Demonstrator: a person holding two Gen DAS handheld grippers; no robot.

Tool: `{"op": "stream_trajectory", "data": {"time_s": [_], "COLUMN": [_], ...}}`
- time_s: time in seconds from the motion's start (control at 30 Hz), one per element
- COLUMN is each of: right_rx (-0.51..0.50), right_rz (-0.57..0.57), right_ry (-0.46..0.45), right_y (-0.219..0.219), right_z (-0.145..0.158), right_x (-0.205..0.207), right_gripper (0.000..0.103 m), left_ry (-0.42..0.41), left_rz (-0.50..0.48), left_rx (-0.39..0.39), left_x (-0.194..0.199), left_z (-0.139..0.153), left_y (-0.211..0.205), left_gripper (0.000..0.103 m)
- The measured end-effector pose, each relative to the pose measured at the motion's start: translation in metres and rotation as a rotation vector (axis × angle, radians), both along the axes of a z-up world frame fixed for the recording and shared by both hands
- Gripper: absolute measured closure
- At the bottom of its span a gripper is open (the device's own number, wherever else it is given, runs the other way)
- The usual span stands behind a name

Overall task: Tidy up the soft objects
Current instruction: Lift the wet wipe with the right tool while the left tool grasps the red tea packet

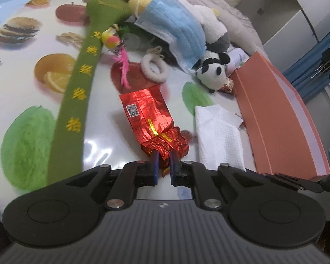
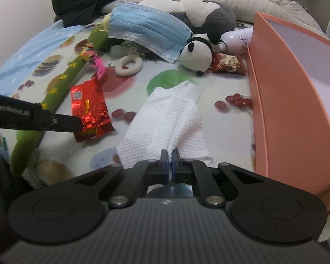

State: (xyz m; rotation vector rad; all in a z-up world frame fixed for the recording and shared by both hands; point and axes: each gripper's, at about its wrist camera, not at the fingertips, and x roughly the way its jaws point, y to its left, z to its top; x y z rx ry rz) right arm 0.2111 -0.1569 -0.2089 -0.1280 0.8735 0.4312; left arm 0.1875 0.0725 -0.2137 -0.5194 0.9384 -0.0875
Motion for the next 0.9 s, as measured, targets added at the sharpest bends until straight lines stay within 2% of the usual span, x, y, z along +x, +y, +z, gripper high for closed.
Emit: {"op": "stream_trajectory", "data": {"time_s": [0.23,0.3,0.37,0.43,0.5,0.53,0.6,0.67,0.77,0.9], "right_rx": [0.052,0.057,0.073,0.086,0.095,0.093,0.088,0.095,0.118,0.115], "right_rz": [-0.028,-0.039,-0.047,-0.047,-0.041,-0.037,-0.023,-0.016,0.001,0.024], "right_ry": [0.009,0.001,-0.013,-0.022,-0.037,-0.049,-0.068,-0.072,-0.079,-0.085], "right_y": [-0.007,-0.01,-0.013,-0.014,-0.015,-0.015,-0.014,-0.015,-0.015,-0.011], "right_z": [0.0,0.001,0.003,0.004,0.005,0.005,0.005,0.004,0.002,-0.003], "right_x": [-0.007,-0.008,-0.008,-0.005,-0.003,-0.002,0.0,0.001,0.002,0.005], "right_gripper": [0.09,0.066,0.057,0.05,0.035,0.031,0.029,0.029,0.029,0.029], "left_ry": [0.011,0.02,0.025,0.025,0.031,0.039,0.047,0.062,0.088,0.101], "left_rz": [0.058,0.083,0.119,0.153,0.179,0.201,0.242,0.285,0.342,0.349], "left_rx": [0.011,0.001,-0.012,-0.023,-0.027,-0.026,-0.032,-0.028,-0.047,-0.023], "left_x": [-0.012,-0.013,-0.013,-0.012,-0.01,-0.009,-0.007,-0.004,0.001,0.009], "left_z": [0.005,0.007,0.009,0.012,0.015,0.015,0.015,0.014,0.009,0.003], "left_y": [0.004,0.004,0.003,0.0,-0.005,-0.008,-0.013,-0.017,-0.021,-0.028], "left_gripper": [0.09,0.081,0.061,0.056,0.047,0.043,0.042,0.037,0.036,0.036]}}
